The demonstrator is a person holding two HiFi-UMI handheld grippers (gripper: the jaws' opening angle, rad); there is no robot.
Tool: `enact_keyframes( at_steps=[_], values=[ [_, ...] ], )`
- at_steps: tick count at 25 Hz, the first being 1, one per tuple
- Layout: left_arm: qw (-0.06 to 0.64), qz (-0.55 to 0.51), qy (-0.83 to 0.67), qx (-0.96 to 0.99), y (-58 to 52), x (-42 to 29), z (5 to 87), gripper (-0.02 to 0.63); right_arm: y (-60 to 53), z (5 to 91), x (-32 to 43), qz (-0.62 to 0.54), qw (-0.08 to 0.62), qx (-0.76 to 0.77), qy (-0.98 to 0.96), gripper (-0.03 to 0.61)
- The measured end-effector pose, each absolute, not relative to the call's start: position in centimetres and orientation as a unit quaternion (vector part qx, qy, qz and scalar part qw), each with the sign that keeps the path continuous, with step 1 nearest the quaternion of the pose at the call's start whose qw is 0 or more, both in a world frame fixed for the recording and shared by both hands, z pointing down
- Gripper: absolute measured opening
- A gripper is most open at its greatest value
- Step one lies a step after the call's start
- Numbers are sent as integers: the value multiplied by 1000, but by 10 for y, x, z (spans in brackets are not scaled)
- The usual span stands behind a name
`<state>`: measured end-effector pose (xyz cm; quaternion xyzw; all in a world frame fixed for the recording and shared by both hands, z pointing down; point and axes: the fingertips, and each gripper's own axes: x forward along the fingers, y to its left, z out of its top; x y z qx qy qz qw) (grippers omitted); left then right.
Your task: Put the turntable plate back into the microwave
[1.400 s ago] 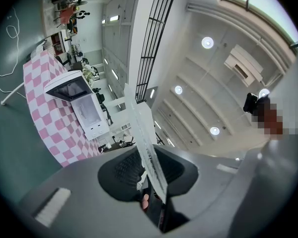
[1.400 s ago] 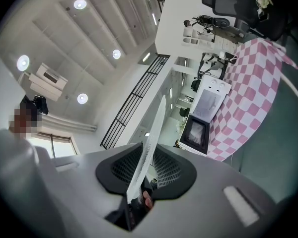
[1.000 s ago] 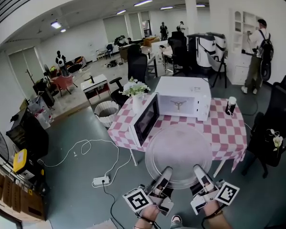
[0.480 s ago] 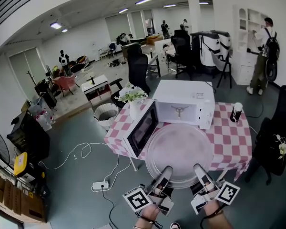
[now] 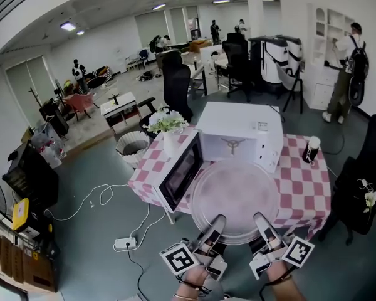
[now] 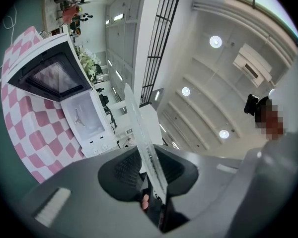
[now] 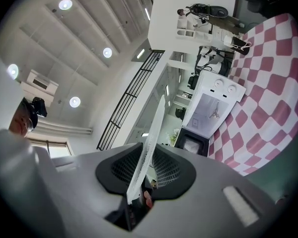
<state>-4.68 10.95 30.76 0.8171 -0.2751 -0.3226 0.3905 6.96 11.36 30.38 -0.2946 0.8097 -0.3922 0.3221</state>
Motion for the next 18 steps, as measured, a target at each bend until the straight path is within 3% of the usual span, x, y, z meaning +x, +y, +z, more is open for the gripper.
enact_keyframes(
  at_steps=[18],
  values=[
    [396,-322,-210,834,-78,-55,281,64,-59,274,60,-349,331,-344,806,64]
  ],
)
